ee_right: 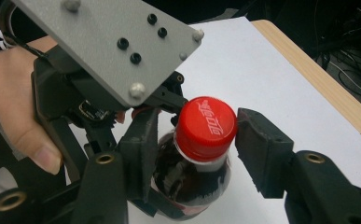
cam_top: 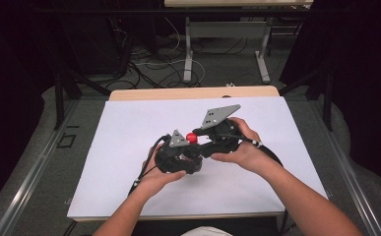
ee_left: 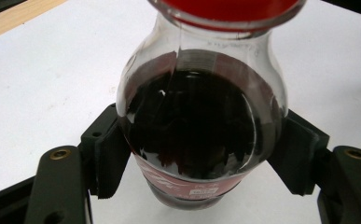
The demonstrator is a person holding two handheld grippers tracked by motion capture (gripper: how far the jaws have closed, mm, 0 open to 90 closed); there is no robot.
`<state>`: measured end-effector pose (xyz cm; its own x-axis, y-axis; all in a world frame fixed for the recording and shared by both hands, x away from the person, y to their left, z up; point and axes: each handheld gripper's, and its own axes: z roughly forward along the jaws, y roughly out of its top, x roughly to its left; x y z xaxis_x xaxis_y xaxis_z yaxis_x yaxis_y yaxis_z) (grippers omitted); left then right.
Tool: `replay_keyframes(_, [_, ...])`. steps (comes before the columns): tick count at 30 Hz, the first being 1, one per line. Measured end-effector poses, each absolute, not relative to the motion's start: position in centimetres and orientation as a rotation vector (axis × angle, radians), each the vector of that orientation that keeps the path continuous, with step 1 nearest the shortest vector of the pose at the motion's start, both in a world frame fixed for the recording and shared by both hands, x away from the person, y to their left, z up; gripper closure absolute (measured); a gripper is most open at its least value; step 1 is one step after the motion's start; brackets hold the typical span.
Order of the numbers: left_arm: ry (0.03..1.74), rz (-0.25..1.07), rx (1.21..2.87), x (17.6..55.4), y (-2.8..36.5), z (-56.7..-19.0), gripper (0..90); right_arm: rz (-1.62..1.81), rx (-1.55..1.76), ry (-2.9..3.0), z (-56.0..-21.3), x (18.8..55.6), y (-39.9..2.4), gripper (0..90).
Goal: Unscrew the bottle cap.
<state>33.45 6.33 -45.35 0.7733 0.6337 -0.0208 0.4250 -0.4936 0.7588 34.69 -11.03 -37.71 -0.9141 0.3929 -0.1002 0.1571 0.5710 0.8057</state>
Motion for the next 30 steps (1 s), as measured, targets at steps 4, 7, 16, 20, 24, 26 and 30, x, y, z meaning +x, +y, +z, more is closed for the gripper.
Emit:
replay_keyframes(4, [0.775,0.316,2.175,33.2,6.0,-45.3,30.1,1.258,0.448,2.528,-37.8,34.7,-10.6,52.8])
replay_keyframes(7, [0.753,0.316,2.191,33.0,5.9,-45.2,30.1,1.252,0.417,2.543,-37.9,34.8,-10.4,55.5])
replay_keyframes(16, [0.709,0.289,2.208,32.9,5.9,-45.2,30.1,1.242,0.215,2.649,-37.4,36.0,-10.6,60.4])
replay_keyframes(20, [0.688,0.279,2.203,32.8,5.8,-45.4,30.1,1.242,0.103,2.723,-37.2,36.8,-10.9,60.5])
replay_keyframes(24, [0.684,0.284,2.205,32.8,5.8,-45.3,30.1,1.261,0.069,2.744,-37.2,37.2,-11.2,60.0])
replay_keyframes(26, [0.688,0.285,2.207,32.9,5.9,-45.3,30.1,1.274,0.084,2.736,-37.2,37.0,-11.2,51.9])
replay_keyframes(30, [0.705,0.286,2.201,33.0,6.1,-45.3,30.1,1.256,0.136,2.699,-37.2,36.7,-11.0,42.0])
